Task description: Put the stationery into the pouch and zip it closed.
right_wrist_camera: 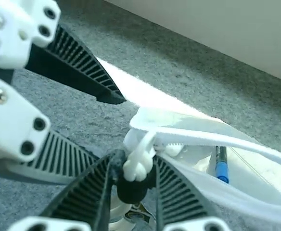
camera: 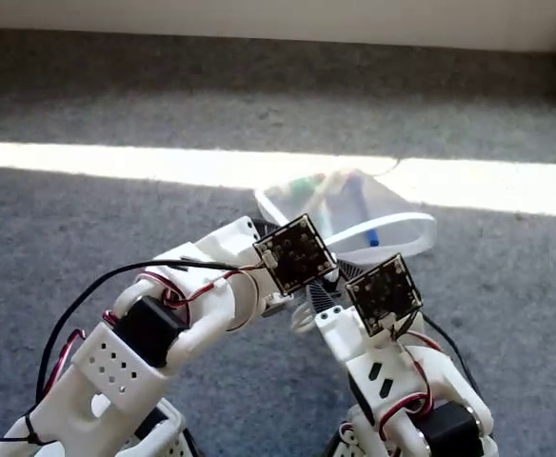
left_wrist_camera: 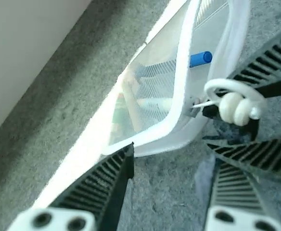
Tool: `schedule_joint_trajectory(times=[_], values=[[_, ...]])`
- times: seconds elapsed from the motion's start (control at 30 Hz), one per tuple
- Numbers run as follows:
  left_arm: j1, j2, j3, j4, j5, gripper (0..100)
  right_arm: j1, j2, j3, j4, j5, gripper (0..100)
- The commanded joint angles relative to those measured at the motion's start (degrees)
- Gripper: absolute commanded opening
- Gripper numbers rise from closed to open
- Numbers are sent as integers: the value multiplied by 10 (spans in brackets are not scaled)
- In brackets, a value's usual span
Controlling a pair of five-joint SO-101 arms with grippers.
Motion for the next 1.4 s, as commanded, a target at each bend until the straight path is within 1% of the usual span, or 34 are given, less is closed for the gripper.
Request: schedule_joint_trajectory(times=[0.0, 0.1, 0.37, 0.47, 0.63, 0.7, 0.77, 0.93, 1.0, 1.13, 1.27, 1.37], values=[[7, -12, 6, -42, -2, 248, 3, -4, -39, 13, -2, 5], [8, -15, 29, -84, 0, 246, 3, -8, -40, 21, -2, 5], [60, -16, 76, -155, 2, 245, 3, -7, -36, 21, -4, 5], [62, -16, 96, -193, 2, 206, 3, -8, -36, 21, -4, 5], [96, -16, 150, -259, 1, 167, 3, -8, -36, 21, -5, 5], [105, -16, 166, -279, 1, 159, 3, -8, -36, 21, -5, 5], [105, -16, 171, -291, 1, 125, 3, -8, -36, 21, -5, 5], [101, -31, 175, -290, -1, 6, 4, -9, -36, 16, -7, 5], [101, -51, 175, -289, 1, 8, 26, -9, -37, 12, -11, 5], [101, -81, 189, -278, 1, 6, 82, -9, -36, -31, -41, 5], [100, -95, 189, -253, 1, 6, 90, -9, -35, -58, -44, 5], [89, -98, 187, -234, 1, 6, 90, -9, -36, -76, -74, 5]])
